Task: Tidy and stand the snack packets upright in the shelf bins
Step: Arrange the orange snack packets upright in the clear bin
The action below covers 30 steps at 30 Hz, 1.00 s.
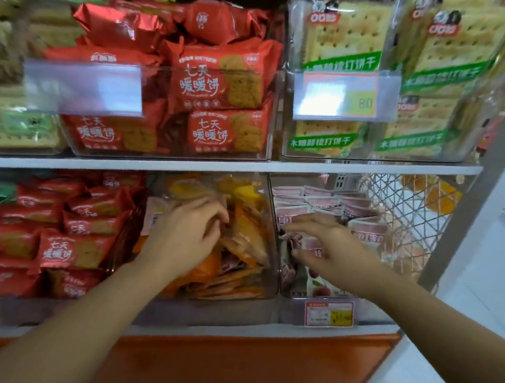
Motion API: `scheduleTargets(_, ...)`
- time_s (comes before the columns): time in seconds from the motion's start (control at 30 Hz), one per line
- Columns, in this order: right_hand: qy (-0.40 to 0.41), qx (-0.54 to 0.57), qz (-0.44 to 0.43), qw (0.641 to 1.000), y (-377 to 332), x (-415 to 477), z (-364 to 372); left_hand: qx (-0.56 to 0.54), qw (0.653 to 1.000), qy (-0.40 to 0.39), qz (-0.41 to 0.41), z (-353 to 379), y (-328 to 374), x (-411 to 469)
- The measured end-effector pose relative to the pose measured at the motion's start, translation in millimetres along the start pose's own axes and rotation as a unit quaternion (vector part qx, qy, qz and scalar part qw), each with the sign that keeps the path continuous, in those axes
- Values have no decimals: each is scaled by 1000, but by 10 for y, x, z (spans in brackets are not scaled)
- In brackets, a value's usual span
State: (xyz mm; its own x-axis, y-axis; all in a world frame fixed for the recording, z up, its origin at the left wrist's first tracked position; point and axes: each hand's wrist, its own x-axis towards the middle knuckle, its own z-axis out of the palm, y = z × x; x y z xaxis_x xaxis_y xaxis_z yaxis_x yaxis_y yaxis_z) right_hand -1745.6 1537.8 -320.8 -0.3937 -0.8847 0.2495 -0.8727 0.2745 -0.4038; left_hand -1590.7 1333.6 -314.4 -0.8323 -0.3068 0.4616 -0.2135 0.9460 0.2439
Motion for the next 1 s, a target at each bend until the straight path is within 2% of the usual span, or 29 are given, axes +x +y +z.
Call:
scheduleTargets(0.2,-75,-54,-75,993,-314,485,277,-15,984,-158,76,17,-177,-83)
scheduleTargets(0.37,-112,-150,-69,980,-400,733,391,12,974,-189,122,81,-260,32)
scheduleTargets(0.47,-114,-211,-101,966,-409,801,432,-7,973,-196,123,102,-335,53)
scheduleTargets(0.6,-23,-123,-100,987,-302,841,374,30,967,-237,91,150,-357,19)
scheduleTargets(0.73,-4,-29,-72,997,-203,866,245,134,948,-263,119,179,-253,63)
scheduleTargets(0.87,-32,-71,-52,996,-144,877,186,159,933,-299,119,130,-257,152)
scheduleTargets(1.0,-24,-81,-39,996,-119,876,188,205,926,-297,113,160,-208,186)
